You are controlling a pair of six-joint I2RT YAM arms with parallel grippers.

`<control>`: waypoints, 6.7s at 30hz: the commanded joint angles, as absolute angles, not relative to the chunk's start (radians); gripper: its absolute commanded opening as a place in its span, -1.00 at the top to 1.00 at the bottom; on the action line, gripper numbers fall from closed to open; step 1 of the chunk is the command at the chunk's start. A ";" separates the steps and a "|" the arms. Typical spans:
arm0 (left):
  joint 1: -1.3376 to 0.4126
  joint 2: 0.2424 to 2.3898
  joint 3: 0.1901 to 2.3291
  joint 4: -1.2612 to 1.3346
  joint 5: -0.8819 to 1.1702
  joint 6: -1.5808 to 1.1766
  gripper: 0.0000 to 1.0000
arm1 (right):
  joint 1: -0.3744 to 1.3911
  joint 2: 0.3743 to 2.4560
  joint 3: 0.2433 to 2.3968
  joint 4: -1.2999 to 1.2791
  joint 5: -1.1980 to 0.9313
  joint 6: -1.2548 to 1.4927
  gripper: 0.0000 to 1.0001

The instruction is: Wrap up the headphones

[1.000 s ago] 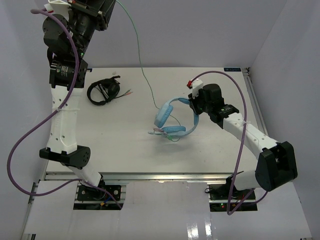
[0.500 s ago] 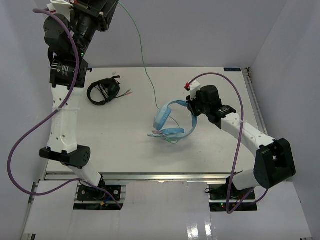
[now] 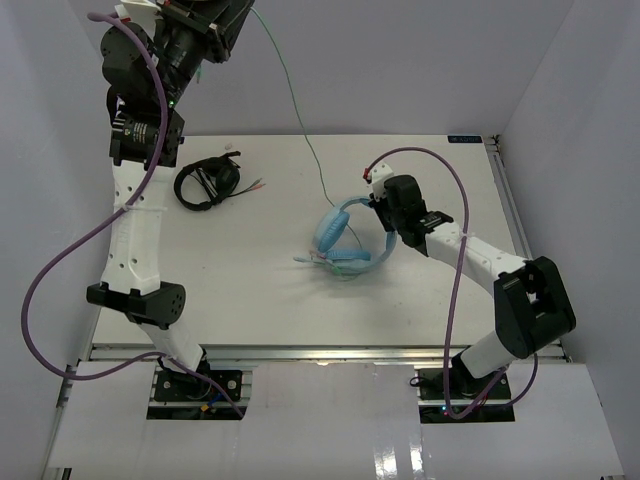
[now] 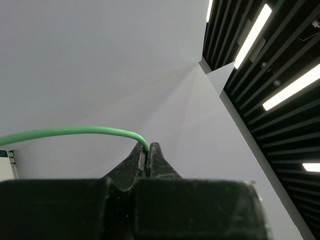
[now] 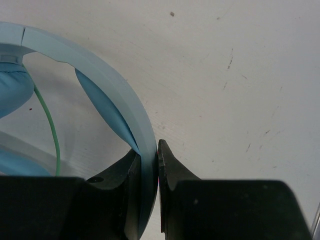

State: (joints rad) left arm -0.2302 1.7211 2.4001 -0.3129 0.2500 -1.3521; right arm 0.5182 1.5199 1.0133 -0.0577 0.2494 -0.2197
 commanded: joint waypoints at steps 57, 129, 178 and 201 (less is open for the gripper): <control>-0.493 0.713 0.904 -0.236 0.657 -1.363 1.00 | 0.189 1.886 1.773 -0.334 0.246 0.478 0.85; 0.062 1.489 1.214 -0.232 0.931 -0.829 1.00 | 0.498 1.177 0.993 -0.385 -0.192 -0.719 0.85; -0.432 1.313 1.283 -0.396 0.279 -1.080 1.00 | 0.630 1.793 1.566 -0.347 0.394 -0.031 0.85; -0.540 1.507 1.536 -0.733 0.170 -1.120 0.96 | 0.630 1.853 1.575 -0.350 0.452 0.173 0.85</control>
State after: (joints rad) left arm -0.4987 1.5025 1.4896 -0.6812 0.1564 -1.0796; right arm 0.6422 1.8599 1.5429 -0.4171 0.4179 0.0366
